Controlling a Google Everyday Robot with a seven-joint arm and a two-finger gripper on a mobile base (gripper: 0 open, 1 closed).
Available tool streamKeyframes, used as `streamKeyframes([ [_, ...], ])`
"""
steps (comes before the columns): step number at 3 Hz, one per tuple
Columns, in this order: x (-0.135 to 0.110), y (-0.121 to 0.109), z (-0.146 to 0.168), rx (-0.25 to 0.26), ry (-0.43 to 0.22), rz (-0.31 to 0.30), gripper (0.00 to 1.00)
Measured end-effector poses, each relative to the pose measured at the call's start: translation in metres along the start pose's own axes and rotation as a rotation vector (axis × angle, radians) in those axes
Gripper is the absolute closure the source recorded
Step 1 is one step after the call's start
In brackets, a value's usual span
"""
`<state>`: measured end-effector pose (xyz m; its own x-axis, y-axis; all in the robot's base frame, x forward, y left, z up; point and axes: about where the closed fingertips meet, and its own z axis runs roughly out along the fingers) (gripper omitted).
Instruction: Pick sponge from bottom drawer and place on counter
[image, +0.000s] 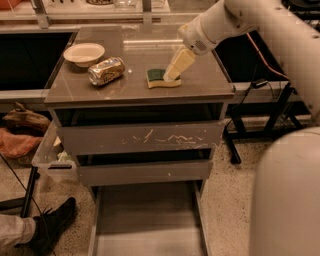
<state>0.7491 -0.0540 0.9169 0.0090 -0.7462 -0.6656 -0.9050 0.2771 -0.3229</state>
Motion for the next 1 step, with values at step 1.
streamKeyframes([
  [1, -0.0147, 0.0011, -0.0599, 0.181, 0.065, 0.051, 0.00],
])
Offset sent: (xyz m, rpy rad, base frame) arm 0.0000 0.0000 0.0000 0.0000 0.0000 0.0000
